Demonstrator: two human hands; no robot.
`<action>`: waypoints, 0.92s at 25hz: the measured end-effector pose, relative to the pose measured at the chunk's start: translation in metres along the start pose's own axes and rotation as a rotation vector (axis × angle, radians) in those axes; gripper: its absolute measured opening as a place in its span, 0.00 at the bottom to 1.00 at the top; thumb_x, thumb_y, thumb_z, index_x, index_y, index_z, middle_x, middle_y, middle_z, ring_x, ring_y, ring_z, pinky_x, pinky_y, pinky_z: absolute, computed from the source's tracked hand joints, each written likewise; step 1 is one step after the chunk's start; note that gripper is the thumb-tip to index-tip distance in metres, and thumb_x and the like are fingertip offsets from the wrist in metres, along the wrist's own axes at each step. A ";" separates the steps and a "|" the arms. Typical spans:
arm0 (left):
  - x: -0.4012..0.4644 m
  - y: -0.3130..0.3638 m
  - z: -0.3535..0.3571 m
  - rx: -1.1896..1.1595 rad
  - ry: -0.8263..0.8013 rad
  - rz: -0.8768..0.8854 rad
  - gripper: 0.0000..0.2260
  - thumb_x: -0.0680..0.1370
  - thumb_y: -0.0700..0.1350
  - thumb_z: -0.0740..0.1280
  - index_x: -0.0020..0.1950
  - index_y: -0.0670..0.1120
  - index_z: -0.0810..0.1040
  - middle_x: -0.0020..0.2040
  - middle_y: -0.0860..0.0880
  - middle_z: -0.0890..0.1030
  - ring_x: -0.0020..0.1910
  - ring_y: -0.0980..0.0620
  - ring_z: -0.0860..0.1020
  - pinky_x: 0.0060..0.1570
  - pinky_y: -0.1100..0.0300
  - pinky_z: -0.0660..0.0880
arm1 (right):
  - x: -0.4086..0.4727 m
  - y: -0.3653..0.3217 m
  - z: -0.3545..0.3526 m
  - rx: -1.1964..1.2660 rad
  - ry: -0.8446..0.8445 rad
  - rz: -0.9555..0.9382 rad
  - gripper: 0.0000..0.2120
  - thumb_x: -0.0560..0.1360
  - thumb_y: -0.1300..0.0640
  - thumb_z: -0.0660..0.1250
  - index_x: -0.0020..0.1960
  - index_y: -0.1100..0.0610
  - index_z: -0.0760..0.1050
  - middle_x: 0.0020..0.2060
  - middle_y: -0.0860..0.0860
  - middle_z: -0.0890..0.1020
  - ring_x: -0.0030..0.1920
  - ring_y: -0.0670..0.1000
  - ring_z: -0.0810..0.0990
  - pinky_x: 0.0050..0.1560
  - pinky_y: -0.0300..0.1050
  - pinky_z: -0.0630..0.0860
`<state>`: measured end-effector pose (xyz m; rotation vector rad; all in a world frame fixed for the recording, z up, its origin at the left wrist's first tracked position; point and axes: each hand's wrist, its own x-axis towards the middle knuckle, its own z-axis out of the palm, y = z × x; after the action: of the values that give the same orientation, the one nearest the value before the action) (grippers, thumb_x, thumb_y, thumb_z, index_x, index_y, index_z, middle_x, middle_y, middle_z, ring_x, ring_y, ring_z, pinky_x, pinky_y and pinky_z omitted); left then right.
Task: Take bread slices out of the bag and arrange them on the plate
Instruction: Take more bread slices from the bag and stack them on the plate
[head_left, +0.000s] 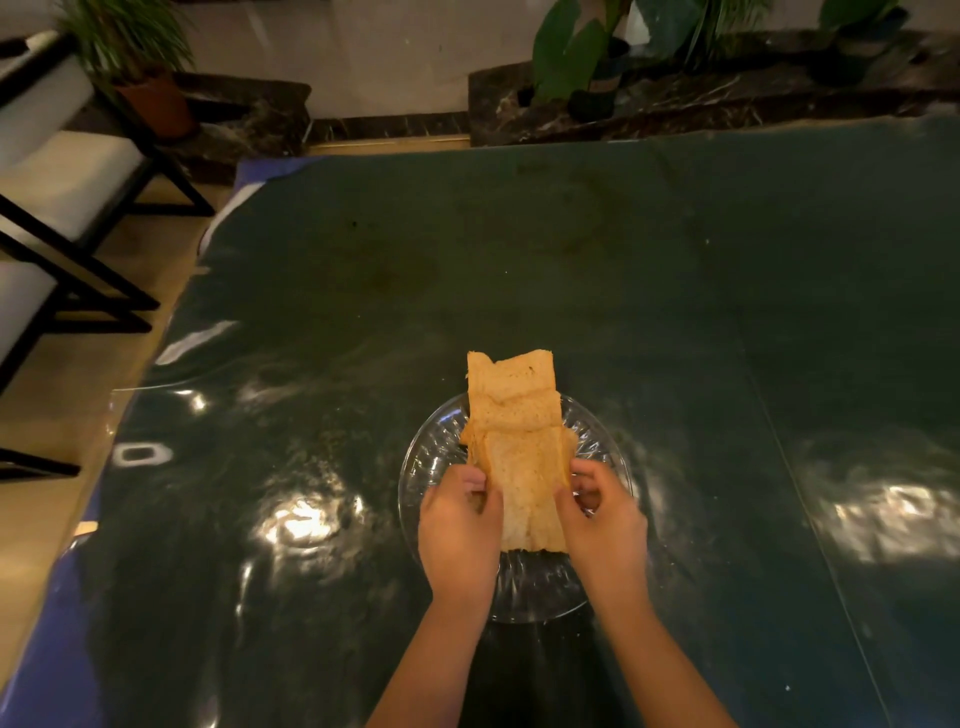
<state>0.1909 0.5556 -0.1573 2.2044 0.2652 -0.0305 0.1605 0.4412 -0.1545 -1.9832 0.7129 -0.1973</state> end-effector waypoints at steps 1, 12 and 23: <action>-0.001 0.001 -0.001 -0.028 -0.008 -0.005 0.06 0.71 0.41 0.70 0.47 0.47 0.77 0.43 0.51 0.81 0.44 0.53 0.79 0.45 0.56 0.78 | -0.003 0.000 0.000 0.018 0.004 0.005 0.11 0.71 0.59 0.69 0.53 0.52 0.77 0.38 0.38 0.77 0.39 0.37 0.76 0.38 0.29 0.70; -0.020 -0.029 -0.015 -0.152 -0.028 -0.010 0.15 0.71 0.38 0.71 0.40 0.58 0.73 0.40 0.55 0.79 0.40 0.62 0.78 0.38 0.71 0.75 | -0.022 0.019 -0.004 0.043 -0.034 0.156 0.06 0.71 0.55 0.69 0.48 0.49 0.78 0.36 0.38 0.80 0.39 0.39 0.79 0.36 0.33 0.70; -0.007 -0.029 -0.009 -0.094 -0.125 0.012 0.12 0.75 0.42 0.67 0.58 0.45 0.76 0.51 0.50 0.79 0.46 0.56 0.78 0.41 0.69 0.73 | -0.010 0.012 -0.004 -0.231 -0.135 -0.013 0.18 0.73 0.56 0.66 0.63 0.51 0.71 0.55 0.50 0.80 0.50 0.50 0.80 0.48 0.49 0.79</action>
<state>0.1778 0.5786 -0.1734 2.1012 0.1798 -0.1451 0.1459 0.4392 -0.1615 -2.1975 0.6596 0.0128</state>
